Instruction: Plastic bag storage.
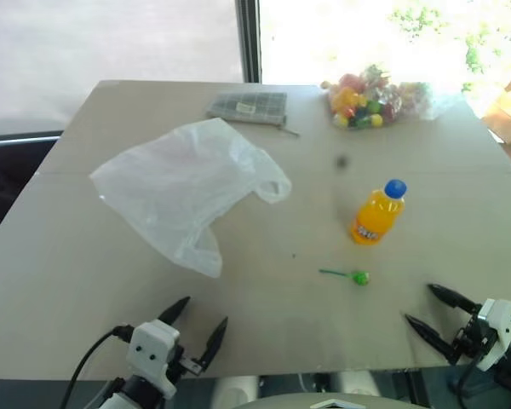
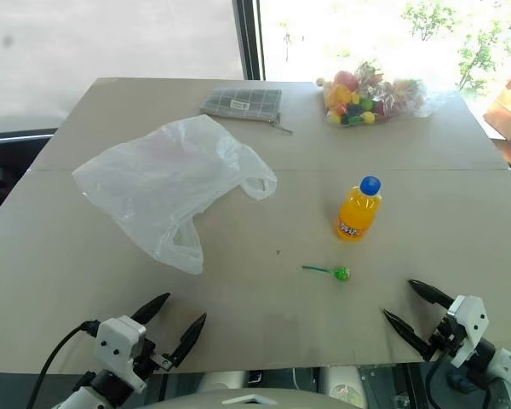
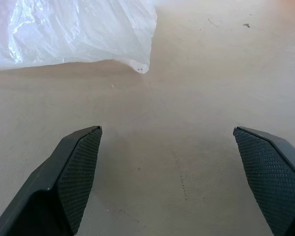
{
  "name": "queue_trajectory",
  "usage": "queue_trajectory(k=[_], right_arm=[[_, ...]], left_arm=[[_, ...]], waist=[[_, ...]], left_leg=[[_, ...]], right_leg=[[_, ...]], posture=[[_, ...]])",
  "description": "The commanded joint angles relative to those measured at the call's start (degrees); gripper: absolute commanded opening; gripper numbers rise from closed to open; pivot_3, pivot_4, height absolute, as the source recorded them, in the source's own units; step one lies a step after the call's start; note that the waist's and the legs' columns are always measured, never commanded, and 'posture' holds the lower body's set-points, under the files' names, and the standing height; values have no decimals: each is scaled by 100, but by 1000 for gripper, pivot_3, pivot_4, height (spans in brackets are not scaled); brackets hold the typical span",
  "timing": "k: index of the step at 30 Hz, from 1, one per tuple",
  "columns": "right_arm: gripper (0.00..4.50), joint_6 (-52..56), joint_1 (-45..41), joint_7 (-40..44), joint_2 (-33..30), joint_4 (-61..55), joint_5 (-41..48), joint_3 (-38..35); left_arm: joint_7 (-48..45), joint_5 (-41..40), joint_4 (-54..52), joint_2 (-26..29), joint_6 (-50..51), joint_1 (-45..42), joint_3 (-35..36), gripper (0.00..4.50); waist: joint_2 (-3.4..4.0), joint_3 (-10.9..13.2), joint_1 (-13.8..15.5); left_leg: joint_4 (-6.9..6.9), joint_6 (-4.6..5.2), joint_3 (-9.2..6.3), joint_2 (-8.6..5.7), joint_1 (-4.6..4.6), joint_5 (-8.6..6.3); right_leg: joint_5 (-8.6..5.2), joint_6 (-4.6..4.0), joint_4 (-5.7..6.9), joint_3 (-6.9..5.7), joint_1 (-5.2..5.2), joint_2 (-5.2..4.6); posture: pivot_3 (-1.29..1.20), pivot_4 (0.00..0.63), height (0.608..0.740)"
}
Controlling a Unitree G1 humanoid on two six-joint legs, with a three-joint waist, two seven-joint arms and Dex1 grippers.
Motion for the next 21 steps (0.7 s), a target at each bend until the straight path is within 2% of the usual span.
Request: queue_trajectory(k=[1, 13, 21], right_arm=[[4500, -26, 121, -44, -11, 23, -62, -15], [4500, 57, -107, -172, -96, 128, -152, 21], [4500, 18, -252, -205, -88, 264, -194, 59]], left_arm=[[-32, -50, -80, 20, -106, 10, -53, 4452], [-45, -90, -9, -46, -168, 127, -126, 4452], [-64, -111, 95, 6, -124, -134, -107, 4452]], waist=[[0, 0, 1], [0, -1, -1], [-2, -2, -3]], left_leg=[[0, 0, 0, 0, 0, 0], [5, 1, 4, -4, 0, 1], [19, 1, 4, -3, 2, 1]], right_leg=[[0, 0, 0, 0, 0, 0], [0, 0, 2, -17, 1, 3], [1, 1, 12, -24, 2, 3]], posture=[[0, 150, 740], [0, 150, 740], [0, 150, 740]])
